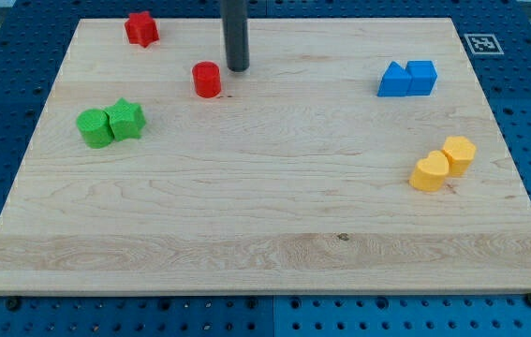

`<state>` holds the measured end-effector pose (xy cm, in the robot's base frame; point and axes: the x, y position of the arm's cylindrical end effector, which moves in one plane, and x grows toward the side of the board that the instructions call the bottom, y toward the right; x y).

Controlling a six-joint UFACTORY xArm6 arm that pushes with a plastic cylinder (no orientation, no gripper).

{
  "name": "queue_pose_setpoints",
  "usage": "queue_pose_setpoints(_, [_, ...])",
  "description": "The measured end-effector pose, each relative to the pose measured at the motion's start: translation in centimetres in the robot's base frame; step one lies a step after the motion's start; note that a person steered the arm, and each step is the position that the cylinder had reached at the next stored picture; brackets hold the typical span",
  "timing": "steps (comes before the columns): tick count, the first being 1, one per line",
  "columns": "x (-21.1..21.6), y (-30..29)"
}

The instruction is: Place red circle to the bottom right of the red star

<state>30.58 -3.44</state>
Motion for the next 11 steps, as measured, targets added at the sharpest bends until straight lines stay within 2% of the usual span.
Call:
queue_pose_setpoints(4, [7.3,1.9])
queue_pose_setpoints(5, [7.5,1.9])
queue_pose_setpoints(8, [5.3,-1.6])
queue_pose_setpoints(9, [1.9,-3.2])
queue_pose_setpoints(11, [1.4,-3.8])
